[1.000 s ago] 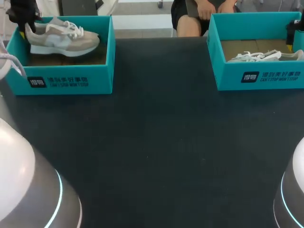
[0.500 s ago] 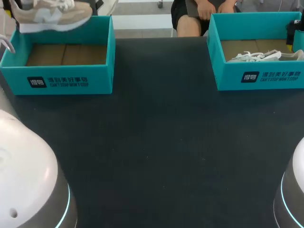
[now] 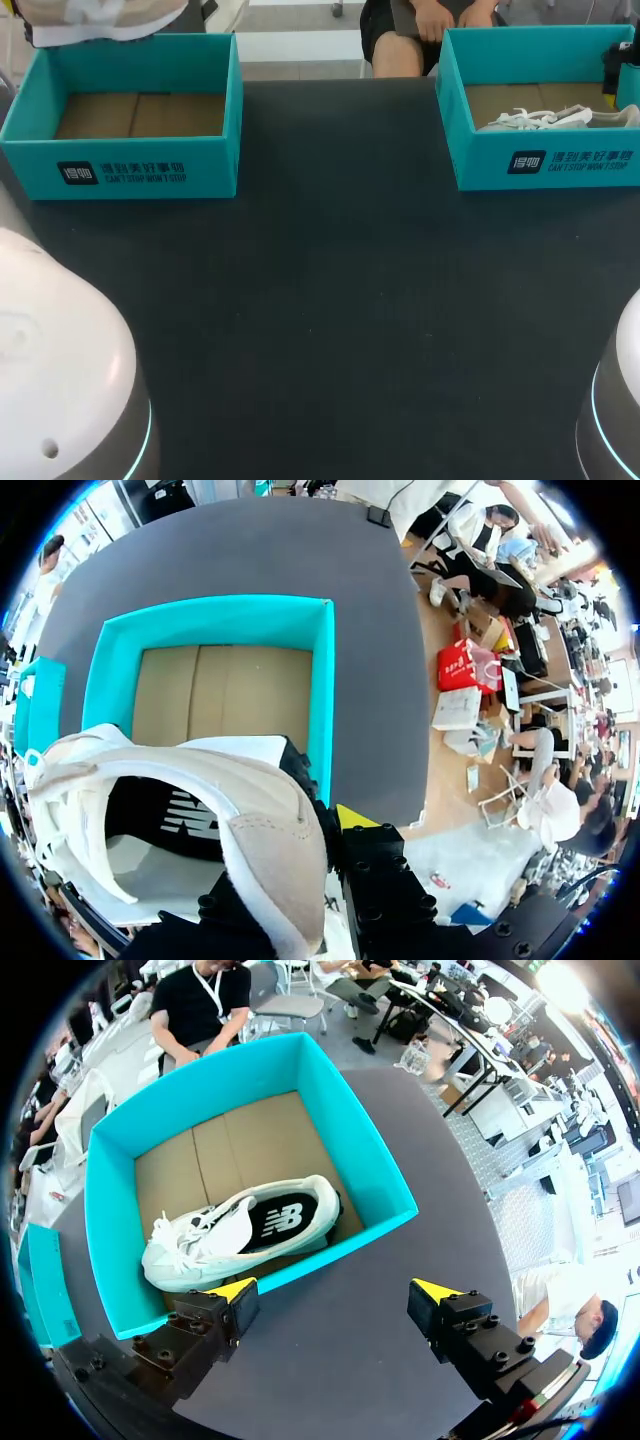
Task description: Take the shoe out of the shoebox, open the shoe tongue, remove and reinsert the insole, then place the shoe into the shoebox
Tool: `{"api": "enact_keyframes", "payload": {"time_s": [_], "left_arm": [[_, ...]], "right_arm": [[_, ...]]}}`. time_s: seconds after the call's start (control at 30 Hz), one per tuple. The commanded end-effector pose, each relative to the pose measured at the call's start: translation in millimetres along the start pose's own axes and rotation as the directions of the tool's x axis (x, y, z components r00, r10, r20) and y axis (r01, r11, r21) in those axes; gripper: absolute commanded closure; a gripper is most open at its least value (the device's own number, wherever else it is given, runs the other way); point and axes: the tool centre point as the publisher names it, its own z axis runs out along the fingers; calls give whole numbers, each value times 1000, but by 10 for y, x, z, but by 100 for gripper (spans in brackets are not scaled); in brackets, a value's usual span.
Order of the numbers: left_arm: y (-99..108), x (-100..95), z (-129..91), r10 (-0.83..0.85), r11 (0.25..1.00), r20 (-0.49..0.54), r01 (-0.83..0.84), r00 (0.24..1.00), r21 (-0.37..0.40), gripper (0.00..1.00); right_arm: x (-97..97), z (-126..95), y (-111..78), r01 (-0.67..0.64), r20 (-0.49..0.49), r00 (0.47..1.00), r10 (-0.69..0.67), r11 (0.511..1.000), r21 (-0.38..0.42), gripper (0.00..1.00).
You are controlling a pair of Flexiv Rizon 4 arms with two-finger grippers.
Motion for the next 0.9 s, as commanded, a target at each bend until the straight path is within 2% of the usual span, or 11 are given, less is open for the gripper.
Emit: {"api": "enact_keyframes", "payload": {"time_s": [0.03,0.1,0.17,0.3,0.43,0.67,0.87,0.9], "left_arm": [[74,24,-46,1,1000,4,-1,1000,18,100],[74,24,-46,1,1000,4,-1,1000,18,100],[-38,-69,-73,8,1000,-26,-8,1000,-7,100],[-287,-259,-203,16,997,-14,-17,1000,-71,100],[-517,-454,-222,-8,995,-44,3,999,-97,100],[-968,-677,-377,-56,990,-22,52,998,-129,100],[-1389,-921,-509,-122,986,-52,115,991,-120,100],[-1467,-965,-543,-120,986,-27,116,992,-121,100]], "right_arm": [[-5,-3,-13,-1,-1,1000,1,1000,-2,0],[-5,-3,-13,-1,-1,1000,1,1000,-2,0],[-5,-3,-13,-1,-1,1000,1,1000,-2,0],[-5,-3,-13,-1,-1,1000,1,1000,-2,0],[-5,-3,-13,-1,-1,1000,1,1000,-2,0],[-5,-3,-13,-1,-1,1000,1,1000,-2,0],[-5,-3,-13,-1,-1,1000,1,1000,-2,0],[-5,-3,-13,-1,-1,1000,1,1000,-2,0]]}}
